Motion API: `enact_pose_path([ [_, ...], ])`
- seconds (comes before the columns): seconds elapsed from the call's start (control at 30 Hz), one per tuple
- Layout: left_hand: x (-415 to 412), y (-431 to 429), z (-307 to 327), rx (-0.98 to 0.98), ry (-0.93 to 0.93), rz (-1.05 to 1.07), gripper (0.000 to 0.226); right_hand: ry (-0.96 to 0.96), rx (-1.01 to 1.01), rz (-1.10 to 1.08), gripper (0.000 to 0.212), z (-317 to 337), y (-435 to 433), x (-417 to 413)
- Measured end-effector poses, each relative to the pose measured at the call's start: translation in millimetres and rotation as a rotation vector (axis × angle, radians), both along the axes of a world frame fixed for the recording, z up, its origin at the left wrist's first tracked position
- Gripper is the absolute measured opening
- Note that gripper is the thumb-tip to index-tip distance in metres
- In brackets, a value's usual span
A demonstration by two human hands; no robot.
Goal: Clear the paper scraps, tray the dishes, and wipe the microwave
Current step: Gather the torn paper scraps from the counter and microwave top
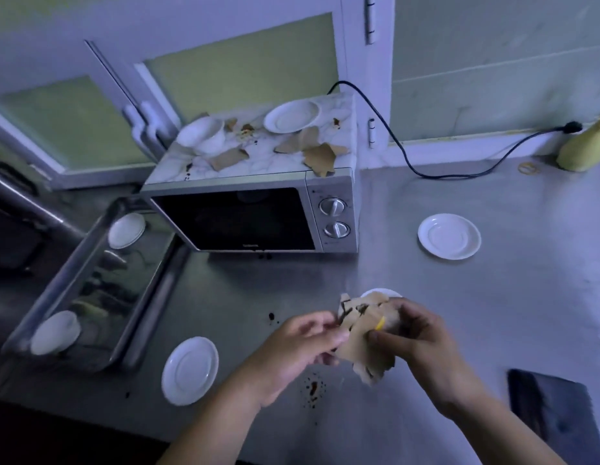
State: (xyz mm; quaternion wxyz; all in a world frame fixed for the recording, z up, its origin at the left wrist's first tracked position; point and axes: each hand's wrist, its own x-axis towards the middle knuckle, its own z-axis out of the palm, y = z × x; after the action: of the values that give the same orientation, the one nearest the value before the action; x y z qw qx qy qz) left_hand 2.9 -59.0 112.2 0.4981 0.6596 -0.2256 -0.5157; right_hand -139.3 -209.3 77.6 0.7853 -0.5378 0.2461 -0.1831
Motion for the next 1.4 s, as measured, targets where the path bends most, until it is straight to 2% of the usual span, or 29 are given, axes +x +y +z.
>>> enact_pose_path([
  [0.07,-5,3,-4,0.020,-0.102,0.131,0.035,-0.013,0.025,0.047,0.033,-1,5,11],
  [0.2,-8,6,-7,0.003,-0.129,0.319,0.032,-0.020,0.122,0.115,0.034,-1,15,27],
  [0.33,-4,11,-9,-0.076,-0.057,0.401,0.023,-0.025,0.142,0.217,0.040,8,12,35],
  [0.4,0,12,-12,-0.110,0.012,0.465,0.019,0.035,0.043,0.212,0.042,19,4,40],
  [0.5,14,18,-15,-0.128,0.109,0.590,0.028,0.184,-0.300,-0.027,0.017,42,-20,64],
  [0.57,26,24,-15,-0.151,0.156,0.622,0.029,0.226,-0.653,-0.160,0.016,59,-36,96],
  [0.63,39,31,-15,-0.172,0.178,0.628,0.013,0.314,-1.064,-0.153,0.038,71,-52,138],
  [0.7,54,41,-13,-0.208,0.223,0.623,0.014,0.509,-1.383,-0.006,0.072,79,-66,180],
  [0.77,71,53,-11,-0.255,0.262,0.569,0.021,0.717,-1.532,0.092,0.091,84,-77,216],
  [0.8,80,61,-10,-0.276,0.275,0.538,0.024,0.802,-1.560,0.111,0.092,83,-83,230],
  [0.87,99,75,-8,-0.310,0.301,0.520,0.033,0.933,-1.563,0.092,0.079,81,-92,249],
  [0.93,119,89,-11,-0.325,0.310,0.530,0.035,0.964,-1.546,0.008,0.056,76,-94,257],
  [1.03,144,107,-18,-0.340,0.297,0.509,0.034,0.826,-1.554,-0.142,0.032,66,-88,256],
  [1.2,165,119,-27,-0.312,0.293,0.487,0.030,0.641,-1.448,-0.293,0.023,72,-45,235],
  [1.27,168,120,-28,-0.304,0.282,0.479,0.031,0.580,-1.241,-0.299,0.019,78,-18,226],
  [1.33,170,120,-29,-0.278,0.239,0.472,0.032,0.475,-0.924,-0.266,0.013,85,14,213],
  [1.4,172,119,-30,-0.256,0.205,0.458,0.026,0.347,-0.661,-0.131,0.006,95,50,194],
])
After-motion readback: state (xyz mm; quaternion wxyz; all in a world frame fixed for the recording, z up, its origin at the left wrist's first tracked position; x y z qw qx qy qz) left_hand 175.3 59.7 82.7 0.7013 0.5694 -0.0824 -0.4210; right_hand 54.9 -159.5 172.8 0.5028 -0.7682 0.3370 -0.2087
